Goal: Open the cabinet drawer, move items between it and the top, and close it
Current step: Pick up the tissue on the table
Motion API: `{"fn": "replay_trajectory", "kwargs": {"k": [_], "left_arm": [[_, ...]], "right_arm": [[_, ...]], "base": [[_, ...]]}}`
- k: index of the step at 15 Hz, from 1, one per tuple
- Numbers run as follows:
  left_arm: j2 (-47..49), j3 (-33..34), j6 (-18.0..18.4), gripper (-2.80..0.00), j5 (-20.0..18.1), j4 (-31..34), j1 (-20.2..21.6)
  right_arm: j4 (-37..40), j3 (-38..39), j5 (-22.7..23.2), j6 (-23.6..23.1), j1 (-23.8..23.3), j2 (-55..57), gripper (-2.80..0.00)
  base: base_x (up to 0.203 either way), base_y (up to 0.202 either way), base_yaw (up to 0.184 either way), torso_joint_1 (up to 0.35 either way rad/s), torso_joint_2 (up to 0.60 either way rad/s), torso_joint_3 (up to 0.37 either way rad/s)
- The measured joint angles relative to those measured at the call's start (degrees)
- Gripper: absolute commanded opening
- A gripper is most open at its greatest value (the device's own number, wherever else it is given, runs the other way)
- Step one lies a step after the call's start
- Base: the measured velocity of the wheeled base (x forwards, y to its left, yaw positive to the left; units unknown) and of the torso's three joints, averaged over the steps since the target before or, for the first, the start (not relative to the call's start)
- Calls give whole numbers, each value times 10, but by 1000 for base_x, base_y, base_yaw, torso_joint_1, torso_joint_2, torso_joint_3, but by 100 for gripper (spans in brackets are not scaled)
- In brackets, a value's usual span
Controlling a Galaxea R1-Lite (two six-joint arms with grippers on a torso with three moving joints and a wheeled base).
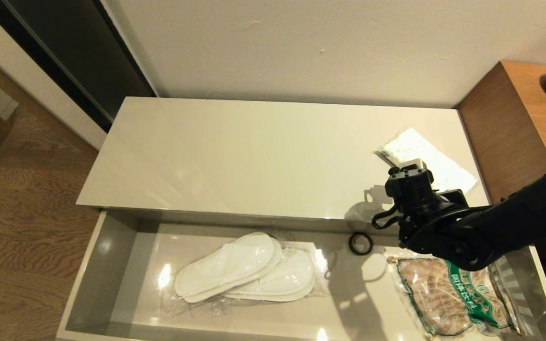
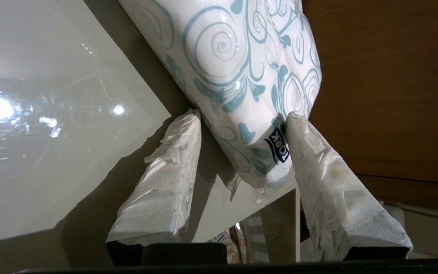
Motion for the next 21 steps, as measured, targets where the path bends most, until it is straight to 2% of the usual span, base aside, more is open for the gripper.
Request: {"fn": "replay_trajectory", "kwargs": {"k": [3,9,15,18,21], "left_arm": [[0,0,0,-280,0,0,0],[0,0,0,-280,0,0,0],[0,0,0,-280,0,0,0],[0,0,0,-280,0,0,0],[0,0,0,-280,0,0,0]], "right_arm": [[-35,19,5,0,0,1,-280],[-42,20,18,-3,2,-12,-280],[-52,47,40,-3,49,-117,-280],[-53,60,19,-4,60,-168,-280],[-10,63,12,-4,63,-226,-280]], "base": [[0,0,0,0,0,0],[0,0,0,0,0,0],[0,0,0,0,0,0],[0,0,0,0,0,0],[0,0,0,0,0,0]]}}
